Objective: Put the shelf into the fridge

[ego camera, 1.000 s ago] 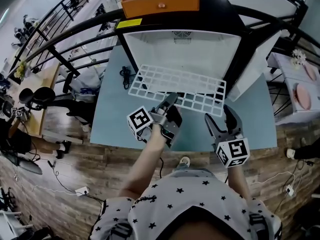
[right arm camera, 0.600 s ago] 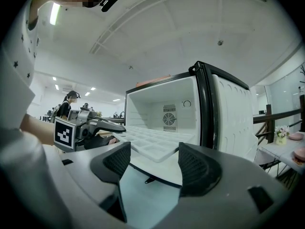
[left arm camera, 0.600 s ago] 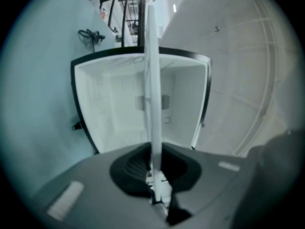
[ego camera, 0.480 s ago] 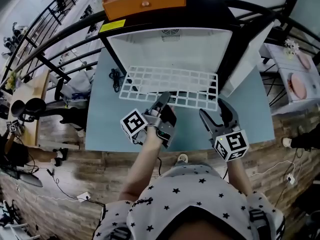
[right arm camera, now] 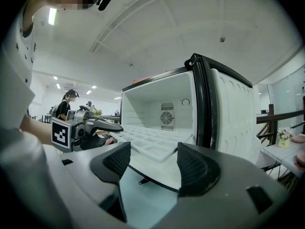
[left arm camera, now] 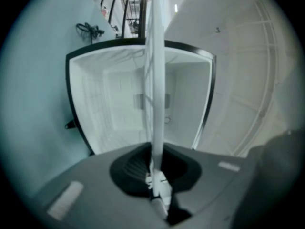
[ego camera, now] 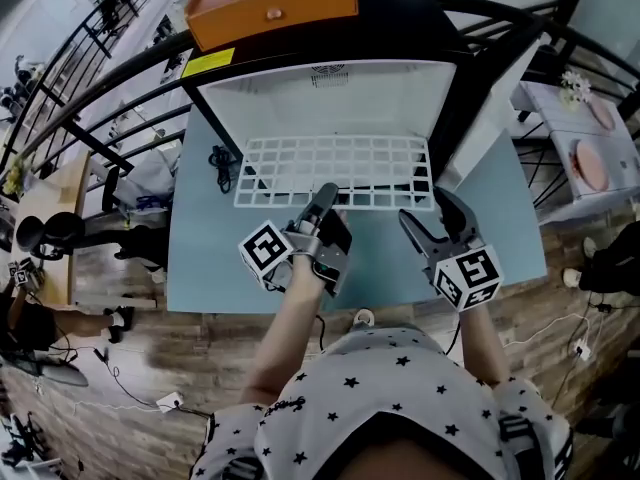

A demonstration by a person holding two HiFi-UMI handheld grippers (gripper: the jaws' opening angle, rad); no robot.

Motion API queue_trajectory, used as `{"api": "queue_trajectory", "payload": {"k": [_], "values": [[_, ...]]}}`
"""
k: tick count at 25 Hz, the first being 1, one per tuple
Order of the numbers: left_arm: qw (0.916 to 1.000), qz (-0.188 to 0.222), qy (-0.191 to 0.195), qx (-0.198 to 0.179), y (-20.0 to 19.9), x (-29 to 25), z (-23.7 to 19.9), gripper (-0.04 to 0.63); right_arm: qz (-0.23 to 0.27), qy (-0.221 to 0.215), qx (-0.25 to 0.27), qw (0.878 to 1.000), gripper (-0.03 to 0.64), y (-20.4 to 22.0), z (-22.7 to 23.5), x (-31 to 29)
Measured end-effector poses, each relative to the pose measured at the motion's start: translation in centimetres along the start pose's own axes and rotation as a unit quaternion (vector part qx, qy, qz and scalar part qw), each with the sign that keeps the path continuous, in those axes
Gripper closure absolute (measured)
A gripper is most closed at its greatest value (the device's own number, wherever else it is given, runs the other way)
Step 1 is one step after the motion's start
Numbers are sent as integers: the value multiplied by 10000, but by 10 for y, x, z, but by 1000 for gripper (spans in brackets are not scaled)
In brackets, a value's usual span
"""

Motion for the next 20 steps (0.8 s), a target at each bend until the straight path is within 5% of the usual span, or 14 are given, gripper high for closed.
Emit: {"api": "queue_trajectory", "payload": {"k": [20], "values": [[9999, 7, -35, -105, -3, -18, -1, 552, -107, -28, -231, 9997, 341, -1, 27, -18]]}}
Point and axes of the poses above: the fingertips, and each gripper's own axes: x backward along the fingers, z to its right, y out of its underside, the point moved 9 cm from there along x, backward along the fingers
